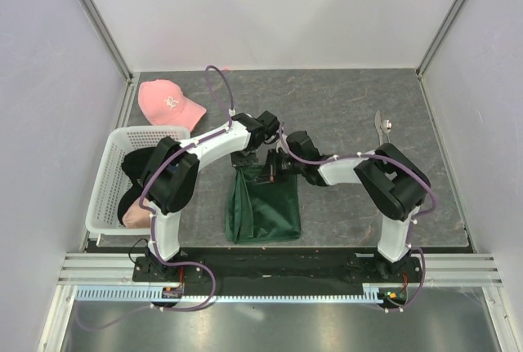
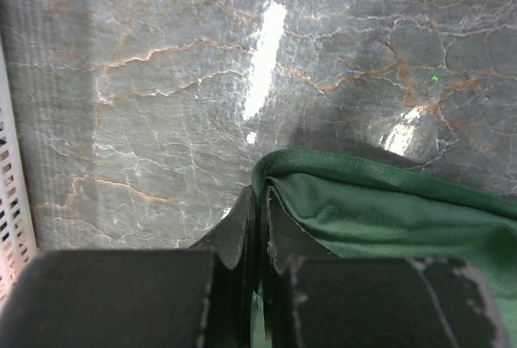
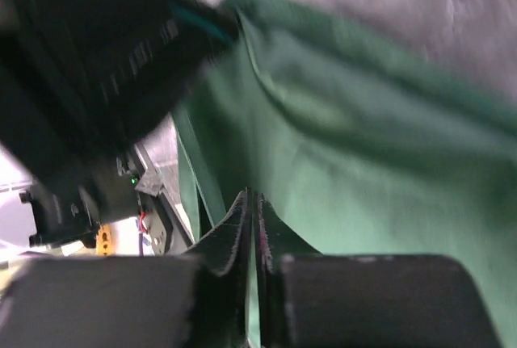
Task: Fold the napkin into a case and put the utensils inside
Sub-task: Fold the lower triangle-folded napkin at the center of the board.
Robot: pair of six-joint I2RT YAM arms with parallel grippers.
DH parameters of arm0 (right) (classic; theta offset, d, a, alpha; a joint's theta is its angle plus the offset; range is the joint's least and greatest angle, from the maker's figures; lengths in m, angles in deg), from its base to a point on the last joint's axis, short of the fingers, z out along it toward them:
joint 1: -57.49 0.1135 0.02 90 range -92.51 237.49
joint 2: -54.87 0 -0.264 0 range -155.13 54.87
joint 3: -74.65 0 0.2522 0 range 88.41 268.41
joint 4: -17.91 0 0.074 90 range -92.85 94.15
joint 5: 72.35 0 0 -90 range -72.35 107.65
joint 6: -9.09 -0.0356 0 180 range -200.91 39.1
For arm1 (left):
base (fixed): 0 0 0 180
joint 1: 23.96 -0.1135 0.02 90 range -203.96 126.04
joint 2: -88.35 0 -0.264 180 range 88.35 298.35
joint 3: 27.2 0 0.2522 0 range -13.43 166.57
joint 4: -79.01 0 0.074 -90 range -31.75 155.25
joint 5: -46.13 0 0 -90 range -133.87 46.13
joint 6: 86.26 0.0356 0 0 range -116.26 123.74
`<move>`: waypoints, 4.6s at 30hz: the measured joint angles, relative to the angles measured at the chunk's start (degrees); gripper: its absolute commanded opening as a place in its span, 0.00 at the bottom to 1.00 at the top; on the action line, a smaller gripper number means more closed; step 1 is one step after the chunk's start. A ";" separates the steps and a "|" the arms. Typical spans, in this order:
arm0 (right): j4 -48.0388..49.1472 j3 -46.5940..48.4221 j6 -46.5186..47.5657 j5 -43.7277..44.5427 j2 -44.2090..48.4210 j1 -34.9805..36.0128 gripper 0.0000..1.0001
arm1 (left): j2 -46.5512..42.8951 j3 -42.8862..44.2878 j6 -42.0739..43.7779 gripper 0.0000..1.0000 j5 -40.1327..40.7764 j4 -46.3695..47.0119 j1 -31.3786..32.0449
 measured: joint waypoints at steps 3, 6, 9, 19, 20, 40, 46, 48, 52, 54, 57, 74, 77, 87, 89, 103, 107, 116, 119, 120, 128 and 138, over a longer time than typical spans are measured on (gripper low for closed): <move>0.02 4.31 0.24 -0.50 -4.20 -0.22 0.00 | 0.00 -0.39 0.00 0.02 -0.52 0.66 0.00; -0.02 6.86 0.72 -0.48 -7.78 -0.70 0.00 | -0.02 -0.74 0.00 0.02 -1.25 1.01 -0.04; 0.04 8.59 1.09 -0.59 -10.99 -1.38 0.00 | -0.20 -1.27 0.00 0.02 -1.79 1.38 -0.04; -0.07 12.28 2.16 -3.08 -14.45 -2.51 0.00 | -1.62 -1.84 0.00 0.02 -6.60 4.17 -0.17; 0.55 12.31 2.05 -3.58 -14.78 -2.58 0.00 | -1.62 -1.75 -0.13 0.02 -7.28 4.52 -0.17; -0.35 12.94 -0.92 -6.10 -15.61 -4.31 0.03 | -2.16 -4.57 -9.90 0.02 -11.54 11.19 -0.28; -7.06 12.28 2.64 -4.61 -12.35 -4.57 0.04 | -2.47 -6.01 -10.58 0.02 -11.21 13.75 -0.24; -9.01 11.19 3.91 -4.37 -10.88 -4.72 0.04 | -2.47 -6.27 -10.73 0.02 -11.17 14.38 -0.24; -10.69 9.40 5.86 -4.48 -9.14 -5.09 0.05 | -2.47 -6.40 -10.84 0.02 -11.23 15.02 -0.24; -10.93 8.74 6.64 -4.46 -8.55 -5.53 0.05 | -2.47 -6.40 -10.91 0.02 -11.26 15.19 -0.22; -11.13 8.04 7.48 -4.52 -8.09 -6.45 0.04 | -2.47 -6.40 -11.21 0.02 -11.32 15.69 -0.22; -10.69 8.61 8.70 -6.56 -9.09 -7.39 0.03 | 0.24 -5.03 -15.61 0.02 -12.15 19.56 1.92; -11.45 8.66 8.70 -5.88 -8.68 -7.61 0.03 | 0.59 -5.03 -15.85 0.02 -12.13 20.13 1.90; -22.40 8.59 12.57 0.37 -1.92 -11.37 0.04 | 0.63 -5.25 -16.33 0.02 -11.61 21.57 1.92; -23.30 8.31 13.20 0.90 -0.87 -12.15 0.03 | 0.63 -5.33 -16.33 0.02 -11.61 21.64 1.92; -20.83 6.45 14.47 0.13 -2.60 -12.52 0.02 | -0.11 -5.35 -16.50 0.02 -11.23 21.70 3.58; -20.74 6.45 14.47 0.00 -2.64 -12.52 0.02 | 0.02 -4.81 -17.14 0.02 -11.23 21.66 4.09; -20.92 6.40 14.51 0.26 -2.36 -12.52 0.07 | 2.29 -3.10 -17.79 0.02 -10.62 21.68 4.02; -21.84 5.68 14.60 1.25 -1.05 -12.50 0.16 | 2.62 -3.04 -17.81 0.02 -10.47 21.73 3.87; -22.49 5.07 14.64 1.53 -0.24 -12.52 0.19 | 2.64 -3.04 -17.81 0.02 -10.45 21.75 3.82; -25.00 -1.14 15.04 1.38 10.10 -12.50 0.47 | 2.69 -3.02 -17.81 0.02 -10.45 21.75 3.65; -20.59 -2.51 14.71 -0.81 8.59 -8.63 0.59 | 2.69 -3.02 -17.81 0.02 -10.45 21.75 3.61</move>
